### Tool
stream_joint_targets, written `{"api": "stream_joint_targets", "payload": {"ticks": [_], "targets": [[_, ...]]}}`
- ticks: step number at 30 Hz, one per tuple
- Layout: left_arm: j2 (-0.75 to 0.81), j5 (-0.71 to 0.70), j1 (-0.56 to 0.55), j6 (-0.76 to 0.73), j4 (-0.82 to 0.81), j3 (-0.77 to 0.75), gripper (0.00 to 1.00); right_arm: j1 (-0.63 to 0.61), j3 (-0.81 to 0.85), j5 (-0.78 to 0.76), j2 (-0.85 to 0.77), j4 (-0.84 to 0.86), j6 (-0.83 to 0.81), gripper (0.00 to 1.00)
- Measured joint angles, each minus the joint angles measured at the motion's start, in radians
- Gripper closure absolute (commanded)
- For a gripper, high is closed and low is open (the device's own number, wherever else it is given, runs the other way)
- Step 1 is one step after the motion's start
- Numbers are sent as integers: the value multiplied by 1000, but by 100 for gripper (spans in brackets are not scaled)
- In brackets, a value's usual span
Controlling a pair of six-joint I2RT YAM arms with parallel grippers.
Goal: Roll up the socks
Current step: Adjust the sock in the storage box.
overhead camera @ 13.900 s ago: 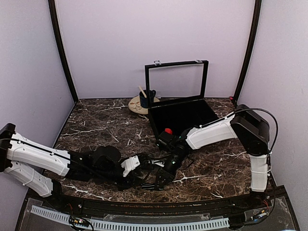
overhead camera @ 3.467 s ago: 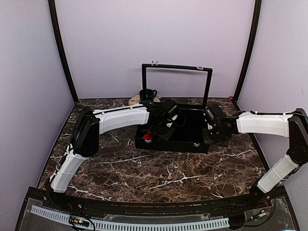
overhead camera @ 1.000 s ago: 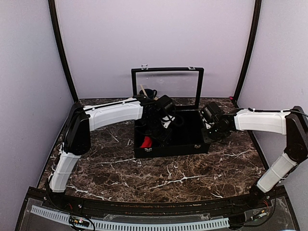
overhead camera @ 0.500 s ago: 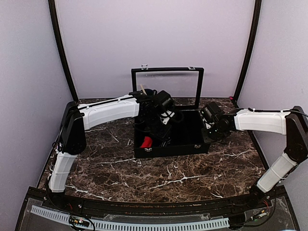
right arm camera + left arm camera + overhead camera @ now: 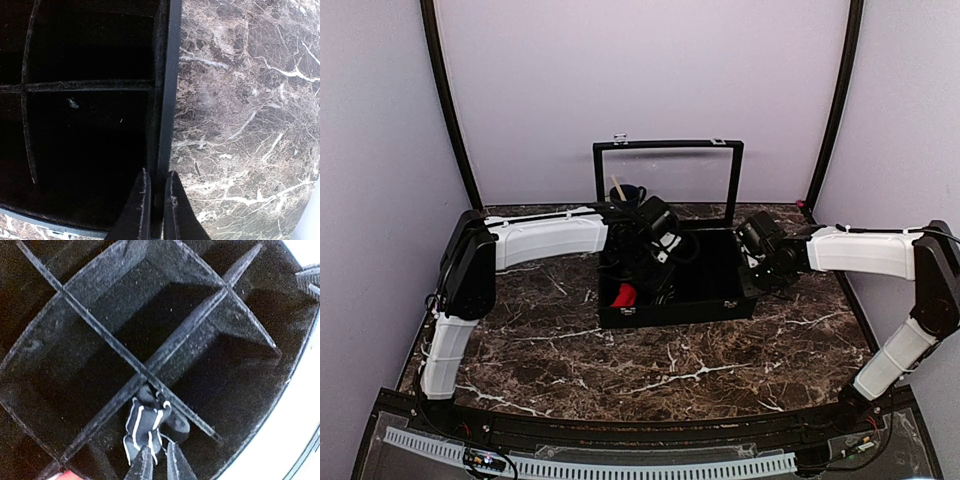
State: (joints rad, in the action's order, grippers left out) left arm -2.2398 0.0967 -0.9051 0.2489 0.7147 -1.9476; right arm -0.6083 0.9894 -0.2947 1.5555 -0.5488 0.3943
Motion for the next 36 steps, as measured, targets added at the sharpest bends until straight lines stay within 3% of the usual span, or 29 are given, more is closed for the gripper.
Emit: {"api": "stream_joint_targets", "payload": {"ticks": [32,36], "targets": [[-52,14,5,-3,-70,33,84,0,0,0,0,-1,1,100],[-51,19,3,-7,-65,-15,78,0,1,0,-3,-3,0,89]]}}
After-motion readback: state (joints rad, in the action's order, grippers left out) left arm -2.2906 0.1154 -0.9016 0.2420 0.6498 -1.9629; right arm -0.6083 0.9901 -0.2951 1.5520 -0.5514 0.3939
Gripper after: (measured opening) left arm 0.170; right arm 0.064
